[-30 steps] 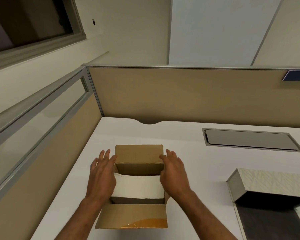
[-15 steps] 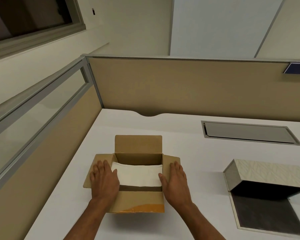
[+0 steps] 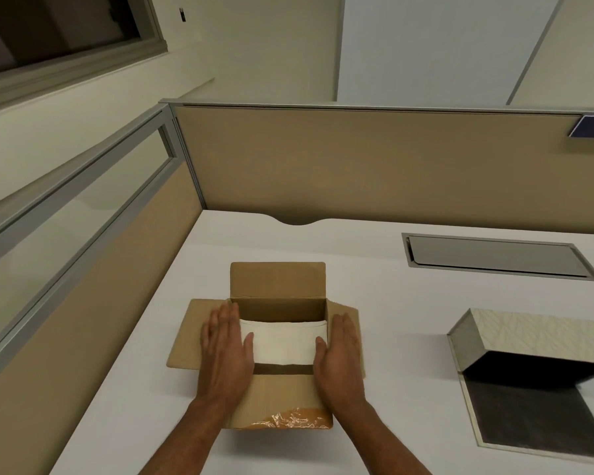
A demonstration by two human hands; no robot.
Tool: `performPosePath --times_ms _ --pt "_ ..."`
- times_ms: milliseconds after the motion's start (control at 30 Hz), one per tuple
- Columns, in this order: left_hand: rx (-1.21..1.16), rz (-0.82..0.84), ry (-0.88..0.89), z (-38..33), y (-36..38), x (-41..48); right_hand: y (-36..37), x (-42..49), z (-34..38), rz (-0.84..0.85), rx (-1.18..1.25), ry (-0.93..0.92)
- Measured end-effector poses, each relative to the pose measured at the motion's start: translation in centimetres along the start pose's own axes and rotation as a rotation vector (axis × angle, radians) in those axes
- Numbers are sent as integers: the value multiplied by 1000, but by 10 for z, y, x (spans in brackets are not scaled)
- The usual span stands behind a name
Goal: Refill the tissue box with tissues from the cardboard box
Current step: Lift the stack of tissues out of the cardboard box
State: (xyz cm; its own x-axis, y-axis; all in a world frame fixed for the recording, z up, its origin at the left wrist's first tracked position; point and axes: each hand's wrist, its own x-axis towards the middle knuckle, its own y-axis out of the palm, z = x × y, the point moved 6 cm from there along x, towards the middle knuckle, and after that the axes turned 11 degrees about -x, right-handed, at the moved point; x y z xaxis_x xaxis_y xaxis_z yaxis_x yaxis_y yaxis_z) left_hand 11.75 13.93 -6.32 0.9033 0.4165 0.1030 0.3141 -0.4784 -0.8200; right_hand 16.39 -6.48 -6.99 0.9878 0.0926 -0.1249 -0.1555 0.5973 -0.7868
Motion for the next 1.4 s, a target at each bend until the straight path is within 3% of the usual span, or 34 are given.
performPosePath --times_ms 100,200,333,467,633,967,1400 --pt "-48 116 103 -6 13 1 -2 -1 24 -73 -113 -220" --pt "-60 207 45 2 22 7 14 3 42 22 -220 -352" --pt "20 309 36 6 31 14 39 20 45 187 -472 -379" --pt "60 325 66 8 35 18 54 36 40 260 -664 -378" --pt "32 302 69 11 35 19 64 53 40 376 -731 -346" --pt "30 266 44 9 32 16 75 82 41 733 -675 -133" --pt "77 249 52 9 33 17 82 94 33 865 -656 -16"
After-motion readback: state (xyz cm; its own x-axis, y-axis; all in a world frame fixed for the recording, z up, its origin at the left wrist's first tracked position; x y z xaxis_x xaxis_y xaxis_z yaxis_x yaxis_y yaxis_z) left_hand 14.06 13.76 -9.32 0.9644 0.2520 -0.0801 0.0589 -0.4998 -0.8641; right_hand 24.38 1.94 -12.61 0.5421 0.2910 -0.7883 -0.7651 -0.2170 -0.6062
